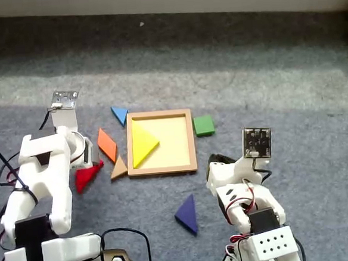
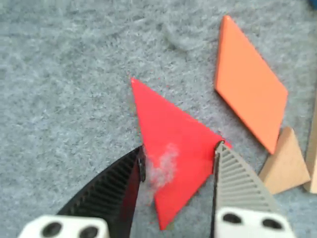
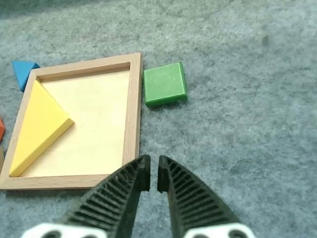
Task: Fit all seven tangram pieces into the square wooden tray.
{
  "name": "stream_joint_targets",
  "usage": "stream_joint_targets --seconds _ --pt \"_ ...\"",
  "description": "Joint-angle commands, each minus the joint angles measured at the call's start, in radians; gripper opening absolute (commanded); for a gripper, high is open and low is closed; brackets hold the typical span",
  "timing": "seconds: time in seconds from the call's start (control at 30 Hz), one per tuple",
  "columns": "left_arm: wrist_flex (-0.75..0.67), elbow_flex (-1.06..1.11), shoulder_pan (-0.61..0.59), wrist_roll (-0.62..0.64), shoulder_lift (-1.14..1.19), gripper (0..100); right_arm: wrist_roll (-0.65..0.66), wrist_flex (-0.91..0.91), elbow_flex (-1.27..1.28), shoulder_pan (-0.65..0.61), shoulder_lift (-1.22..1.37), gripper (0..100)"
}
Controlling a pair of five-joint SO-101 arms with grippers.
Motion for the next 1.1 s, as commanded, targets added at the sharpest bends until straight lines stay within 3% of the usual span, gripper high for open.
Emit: stream_joint_targets --seconds 0.0,0.33,0.6,1.07 --pt "-0.003 -0.059 0.058 0.000 0.064 19 0.012 -0.024 -0.004 0.007 -0.015 4.4" --pt "0.023 -0.079 0.056 -0.051 0.074 19 0.012 -0.024 -0.004 0.008 -0.015 4.4" --pt "0.098 -0.157 -0.007 -0.049 0.076 34 0.012 -0.024 -0.004 0.008 -0.015 4.4" --pt "0.109 -0.185 0.008 0.015 0.159 34 0.012 -0.024 -0.004 0.008 -0.015 4.4"
